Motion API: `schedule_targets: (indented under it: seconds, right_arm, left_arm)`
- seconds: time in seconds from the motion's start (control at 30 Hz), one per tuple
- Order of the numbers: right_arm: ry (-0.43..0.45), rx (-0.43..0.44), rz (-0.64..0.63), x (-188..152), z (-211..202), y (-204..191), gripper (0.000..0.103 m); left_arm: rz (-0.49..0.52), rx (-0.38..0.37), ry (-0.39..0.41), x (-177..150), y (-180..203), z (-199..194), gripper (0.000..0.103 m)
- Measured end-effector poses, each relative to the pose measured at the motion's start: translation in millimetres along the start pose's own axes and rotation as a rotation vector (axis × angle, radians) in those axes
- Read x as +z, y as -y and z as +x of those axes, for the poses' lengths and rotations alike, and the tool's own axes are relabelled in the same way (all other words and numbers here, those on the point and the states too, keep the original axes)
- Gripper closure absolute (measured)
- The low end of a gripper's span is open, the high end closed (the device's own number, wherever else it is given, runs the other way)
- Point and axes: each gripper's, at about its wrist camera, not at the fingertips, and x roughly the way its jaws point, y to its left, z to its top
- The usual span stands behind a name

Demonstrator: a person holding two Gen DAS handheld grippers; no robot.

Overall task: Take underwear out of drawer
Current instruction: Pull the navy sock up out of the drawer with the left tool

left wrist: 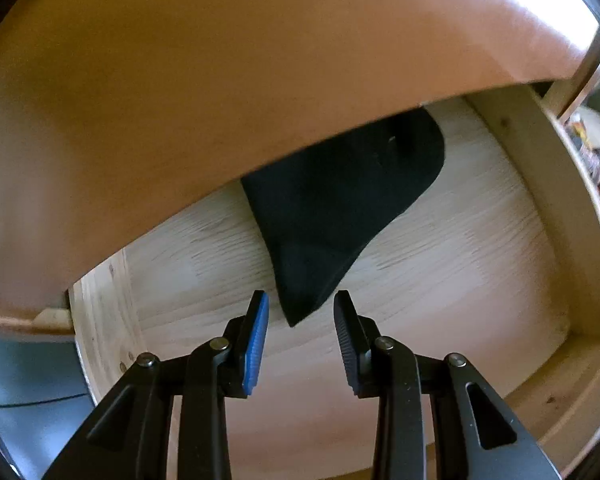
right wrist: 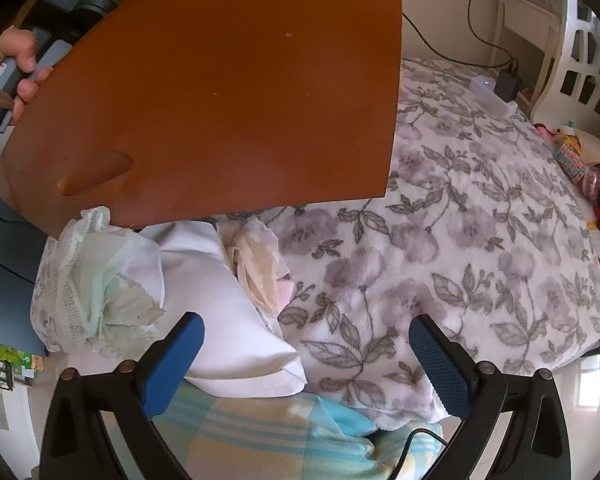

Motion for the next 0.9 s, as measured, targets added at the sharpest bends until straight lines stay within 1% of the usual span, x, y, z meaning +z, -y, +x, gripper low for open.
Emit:
schedule_targets:
  seconds: [0.1,0.2,0.3,0.4,0.43,0.47,0.5,0.6,0.73,0.9]
  right_arm:
    - [-0.005,0.004,0.000,0.4,2.0,0.4,0.000]
    - [-0.011,0.004,0.000,0.7,4.2,0.9,0.000]
    - [-0.011,0.005,0.000,0.7,4.2,1.1,0.000]
    - [-0.011,0.005,0.001,0.8,4.4,1.1,0.000]
    - [-0.011,0.004,0.002,0.8,4.4,0.9,0.000]
    - [-0.011,0.004,0.004,0.8,4.3,1.1,0.000]
    - [-0.010,0.004,0.006,0.7,4.4,1.6,0.000]
    - [-0.009,0.002,0.007,0.4,3.9,1.6,0.000]
    - [-0.006,0.001,0.004,0.1,3.3,0.8,0.000]
    - [0.000,-0.011,0.009,0.8,0.0,1.6,0.000]
  left_arm:
    - [0.040,0.034,0.003,3.1,5.3,5.5,0.068]
    - [0.074,0.063,-0.010,5.0,11.8,12.2,0.068]
    - [0.088,0.071,0.006,7.8,14.5,10.4,0.068]
    - [0.104,0.074,-0.005,8.2,17.1,11.3,0.068]
    - [0.108,0.072,-0.007,9.5,20.0,13.0,0.071]
    - [0.113,0.068,-0.009,2.9,28.9,15.0,0.073]
    - [0.115,0.062,-0.010,2.6,29.6,15.1,0.078]
    - [0.125,0.052,-0.015,2.9,32.2,18.3,0.082]
    - [0.119,0.034,-0.014,3.0,32.6,16.5,0.090]
    - [0.108,0.004,-0.016,-0.9,29.6,6.3,0.092]
